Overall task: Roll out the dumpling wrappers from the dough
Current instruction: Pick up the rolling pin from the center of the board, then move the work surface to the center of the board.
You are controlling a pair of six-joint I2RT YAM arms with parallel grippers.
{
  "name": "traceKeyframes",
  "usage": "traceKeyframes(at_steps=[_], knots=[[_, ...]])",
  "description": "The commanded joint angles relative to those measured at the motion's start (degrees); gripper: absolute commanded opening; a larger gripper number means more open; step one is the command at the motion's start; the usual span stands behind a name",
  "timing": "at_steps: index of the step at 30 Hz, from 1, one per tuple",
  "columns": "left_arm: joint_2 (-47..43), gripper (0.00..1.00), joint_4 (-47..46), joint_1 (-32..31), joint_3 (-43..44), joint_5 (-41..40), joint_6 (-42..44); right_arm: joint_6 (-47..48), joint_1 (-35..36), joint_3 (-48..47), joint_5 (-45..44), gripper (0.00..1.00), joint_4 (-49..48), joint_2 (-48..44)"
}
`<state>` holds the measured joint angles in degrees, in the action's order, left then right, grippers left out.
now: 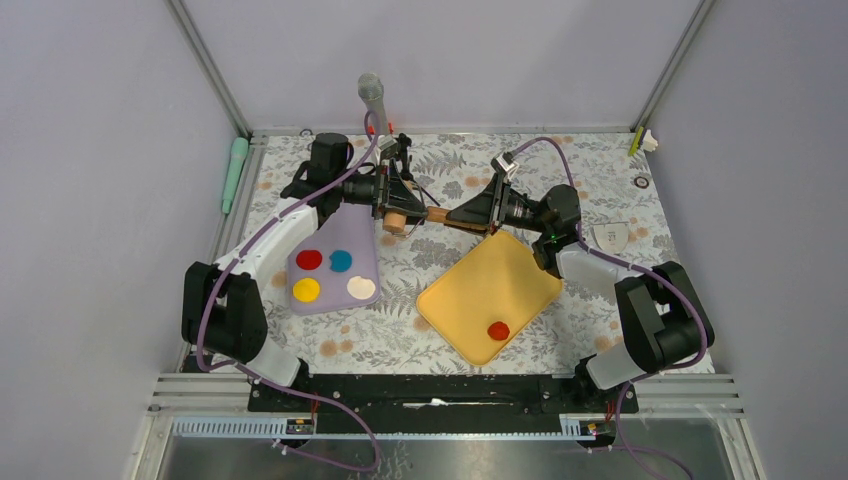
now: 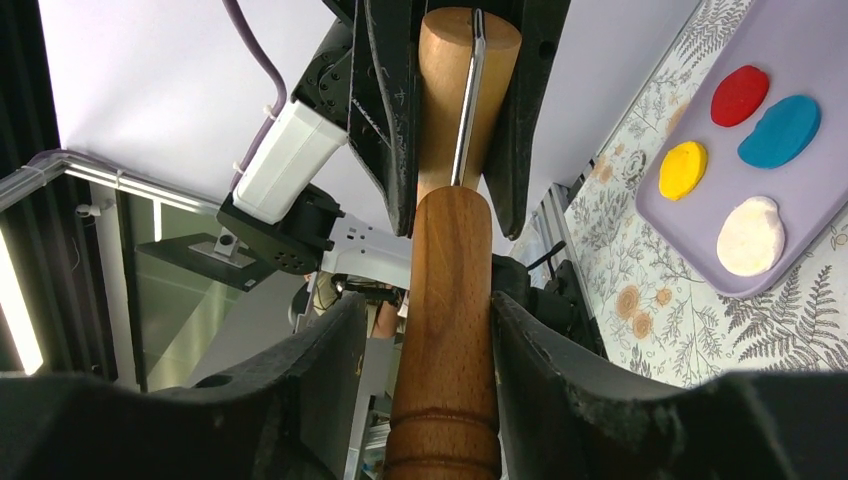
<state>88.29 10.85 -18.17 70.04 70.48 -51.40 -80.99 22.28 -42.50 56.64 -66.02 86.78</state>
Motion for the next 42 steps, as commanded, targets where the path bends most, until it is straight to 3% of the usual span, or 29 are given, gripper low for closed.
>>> traceKeyframes(at_steps=[1,4,9,12,15,18,19,21,22,23,30,33,36,39,42], knots=[[-2.3,0.00,-1.8,-0.4,2.0,1.0,1.0,-0.4,0.0,-1.7,-0.2,0.54,-4.4,0.0],[-2.2,0.00,-1.7,-0.4,2.0,0.9,1.0,-0.8,0.0,-1.7,-0.5,0.46,-4.9,0.5],[-2.1,0.00,-1.8,-0.4,2.0,0.7,1.0,-1.3,0.0,-1.5,-0.8,0.24,-5.2,0.7],[-1.9,0.00,-1.6,-0.4,1.8,0.5,1.2,-1.4,0.0,-1.2,-1.5,0.01,-4.6,0.8],[-1.3,0.00,-1.6,-0.4,1.8,0.3,1.2,-1.5,0.0,-0.6,-2.1,0.00,-3.9,0.4],[-0.5,0.50,1.3,-0.3,2.7,-1.2,2.8,0.3,0.0,-0.6,-2.6,0.00,1.4,-0.6],[-0.3,0.62,4.1,0.0,3.4,-2.9,4.7,1.5,0.0,-0.7,-2.9,0.00,4.5,-1.3],[-0.3,0.75,8.8,0.5,4.6,-6.3,8.9,5.1,-0.2,-0.6,-4.1,0.00,12.6,-3.3],[-0.6,0.91,10.2,0.9,4.8,-7.5,10.1,8.1,-0.5,-1.2,-4.4,0.00,18.8,-4.4],[-1.0,0.98,11.0,1.3,4.8,-8.4,11.0,11.2,-0.9,-1.8,-4.7,0.00,24.9,-5.7],[-3.3,0.99,25.2,4.2,7.1,-16.2,22.8,25.7,-11.7,-4.2,-7.5,0.00,61.1,-18.0],[-5.6,0.99,30.3,3.8,6.6,-26.0,29.5,37.3,-14.3,-11.1,-11.1,0.00,88.0,-20.0],[-7.7,0.99,32.2,-1.7,3.6,-39.9,34.9,44.6,-14.6,-16.0,-14.9,0.00,102.5,-21.5],[-7.5,0.99,27.5,-9.3,-1.7,-43.4,33.7,48.7,-14.8,-21.0,-22.0,0.00,113.9,-22.8],[-5.7,0.99,23.4,-17.6,-3.9,-54.4,34.7,52.4,-14.8,-25.6,-29.5,0.00,122.4,-24.1]])
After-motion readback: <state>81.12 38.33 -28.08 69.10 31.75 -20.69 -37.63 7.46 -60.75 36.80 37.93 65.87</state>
